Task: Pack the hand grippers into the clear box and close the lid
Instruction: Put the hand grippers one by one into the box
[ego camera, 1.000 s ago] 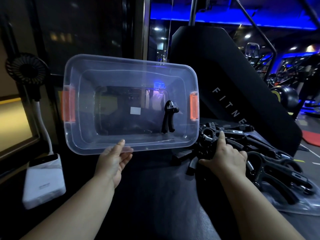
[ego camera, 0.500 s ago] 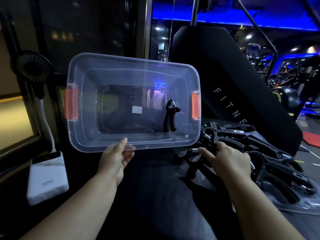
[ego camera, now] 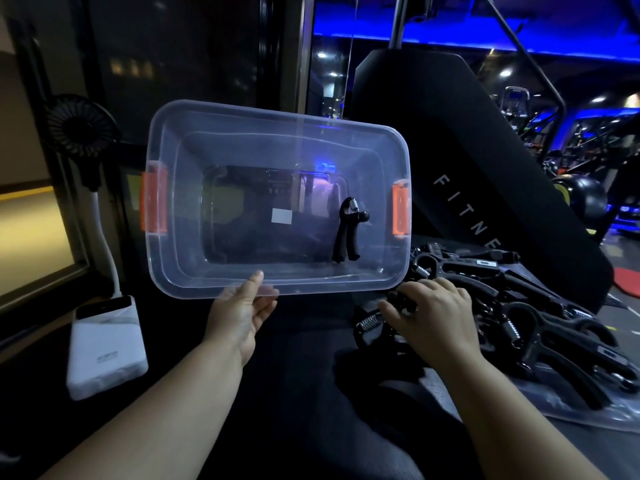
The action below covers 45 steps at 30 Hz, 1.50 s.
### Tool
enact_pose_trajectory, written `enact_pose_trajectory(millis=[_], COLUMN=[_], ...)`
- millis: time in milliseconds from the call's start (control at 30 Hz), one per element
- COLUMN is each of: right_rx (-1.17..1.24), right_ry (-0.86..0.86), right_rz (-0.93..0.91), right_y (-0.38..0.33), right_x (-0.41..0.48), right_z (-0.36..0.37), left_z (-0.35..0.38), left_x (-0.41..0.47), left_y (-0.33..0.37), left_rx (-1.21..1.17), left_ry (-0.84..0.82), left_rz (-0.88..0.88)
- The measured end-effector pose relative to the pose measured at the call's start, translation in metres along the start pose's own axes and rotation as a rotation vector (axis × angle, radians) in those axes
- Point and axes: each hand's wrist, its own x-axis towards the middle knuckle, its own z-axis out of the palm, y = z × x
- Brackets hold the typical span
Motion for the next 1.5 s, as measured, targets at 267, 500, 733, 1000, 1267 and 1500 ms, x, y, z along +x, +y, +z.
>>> enact_pose_trajectory(millis=[267, 500, 733, 1000, 1267, 1500], right_rx=[0.299, 0.464, 0.472, 0.643, 0.572, 0.534], right_ry=[0.078, -0.015, -0.032, 0.098, 0.103, -0.02], right_rz=[-0.211, -0.386, -0.485, -0.524, -0.443, -0.4], right_y=[-0.017, -0.034, -0.041, -0.04, -0.032, -0.023], right_x=[-0.004, -0.012, -0.014, -0.017, -0.012, -0.01], right_z=[-0.009, -0.004, -0.008, -0.013, -0.003, 0.0], left_z=[-0.001, 0.0, -0.001, 0.002, 0.0, 0.001], left_x=[0.0, 0.0, 0.001, -0.001, 0.0, -0.002], left_y=[0.0, 0.001, 0.001, 0.003, 0.003, 0.004], left_rx=[0.008, 0.008, 0.004, -0.02, -0.002, -0.007], left_ry=[0.009, 0.011, 0.008, 0.021, 0.018, 0.011], left_rz=[-0.004, -0.008, -0.017, -0.027, -0.028, -0.029])
